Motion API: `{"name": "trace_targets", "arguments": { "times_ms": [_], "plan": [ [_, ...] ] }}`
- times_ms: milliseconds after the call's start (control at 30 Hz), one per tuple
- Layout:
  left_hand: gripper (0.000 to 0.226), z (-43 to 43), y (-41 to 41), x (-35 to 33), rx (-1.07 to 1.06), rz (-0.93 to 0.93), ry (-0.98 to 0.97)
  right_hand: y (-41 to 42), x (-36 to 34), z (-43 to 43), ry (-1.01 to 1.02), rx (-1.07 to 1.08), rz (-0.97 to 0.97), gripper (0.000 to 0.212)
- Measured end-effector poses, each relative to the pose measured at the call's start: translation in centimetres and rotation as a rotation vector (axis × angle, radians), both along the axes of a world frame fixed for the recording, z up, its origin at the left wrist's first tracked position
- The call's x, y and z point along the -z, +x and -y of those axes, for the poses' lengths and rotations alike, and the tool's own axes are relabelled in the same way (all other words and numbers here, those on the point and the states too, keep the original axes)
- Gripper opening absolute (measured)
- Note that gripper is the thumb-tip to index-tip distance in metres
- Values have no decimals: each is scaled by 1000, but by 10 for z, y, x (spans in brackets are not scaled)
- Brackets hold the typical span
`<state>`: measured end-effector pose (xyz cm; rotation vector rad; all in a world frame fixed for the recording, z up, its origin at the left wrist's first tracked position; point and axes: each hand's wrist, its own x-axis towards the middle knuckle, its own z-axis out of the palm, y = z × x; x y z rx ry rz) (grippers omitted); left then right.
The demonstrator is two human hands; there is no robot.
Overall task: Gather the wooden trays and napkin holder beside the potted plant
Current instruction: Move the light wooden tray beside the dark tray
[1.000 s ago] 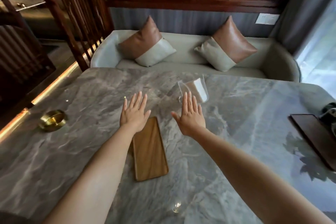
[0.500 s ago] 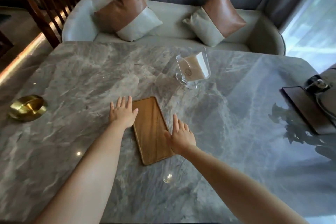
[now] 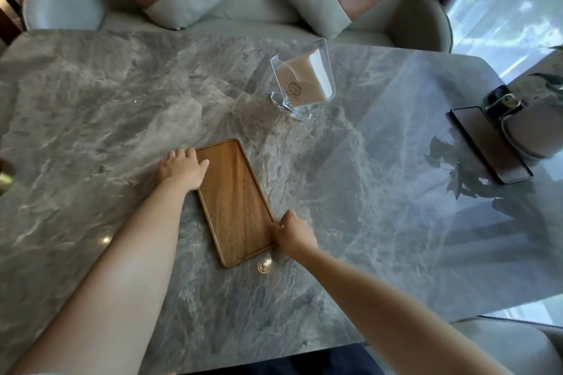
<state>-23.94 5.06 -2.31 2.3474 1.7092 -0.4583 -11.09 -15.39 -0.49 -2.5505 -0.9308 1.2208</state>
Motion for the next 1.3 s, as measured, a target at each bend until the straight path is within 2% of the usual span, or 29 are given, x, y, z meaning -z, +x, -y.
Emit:
{"name": "trace_targets", "arguments": {
  "times_ms": [300,633,800,1033,1300],
  "plan": [
    [63,-6,8,1,-162,150,-69,6,8,-2,14,109,-73,28],
    [62,-1,25,-18,-308,274,-10,29,-6,1,131,124,-34,26],
    [60,-15,52,-55,-285,367,162,54,-36,-8,287,135,-8,33],
    [57,-28,111,-116,-250,491,370,118,-86,-18,494,105,128,35],
    [57,-5,227,-151,-132,519,373,225,-107,13,578,178,211,34]
  ]
}}
